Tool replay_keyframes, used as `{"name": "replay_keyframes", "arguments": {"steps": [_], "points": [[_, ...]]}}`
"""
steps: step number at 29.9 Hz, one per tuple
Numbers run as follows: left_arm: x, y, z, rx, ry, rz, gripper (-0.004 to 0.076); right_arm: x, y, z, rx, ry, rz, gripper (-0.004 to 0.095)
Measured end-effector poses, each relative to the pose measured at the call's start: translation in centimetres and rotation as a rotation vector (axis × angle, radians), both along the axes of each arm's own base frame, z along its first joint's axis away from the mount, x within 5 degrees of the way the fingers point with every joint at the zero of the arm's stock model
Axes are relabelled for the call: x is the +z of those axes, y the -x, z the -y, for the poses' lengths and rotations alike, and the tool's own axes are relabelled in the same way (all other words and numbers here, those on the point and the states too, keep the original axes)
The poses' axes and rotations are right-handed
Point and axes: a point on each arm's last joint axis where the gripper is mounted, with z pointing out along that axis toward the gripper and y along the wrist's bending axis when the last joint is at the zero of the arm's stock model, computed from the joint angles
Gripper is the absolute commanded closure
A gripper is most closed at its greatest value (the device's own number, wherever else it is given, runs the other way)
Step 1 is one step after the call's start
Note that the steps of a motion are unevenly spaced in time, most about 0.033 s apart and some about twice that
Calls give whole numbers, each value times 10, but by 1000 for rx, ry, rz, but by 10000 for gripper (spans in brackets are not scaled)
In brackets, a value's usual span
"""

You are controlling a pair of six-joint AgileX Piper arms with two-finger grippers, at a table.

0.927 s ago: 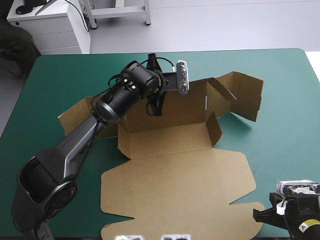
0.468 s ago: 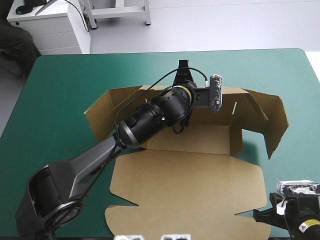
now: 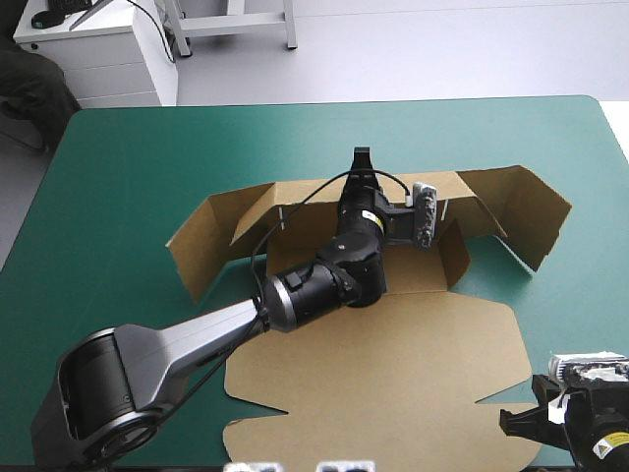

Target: Fold the box

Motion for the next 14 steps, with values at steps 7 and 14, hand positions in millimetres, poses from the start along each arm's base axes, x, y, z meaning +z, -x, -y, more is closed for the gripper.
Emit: {"name": "replay_keyframes", "arguments": {"steps": [7, 14], "points": [[-26, 17, 8, -35, -5, 134, 731, 27, 7, -1, -4, 5, 92, 912], [-35, 21, 7, -37, -2, 155, 731, 54, -6, 2, -25, -5, 91, 912]]}}
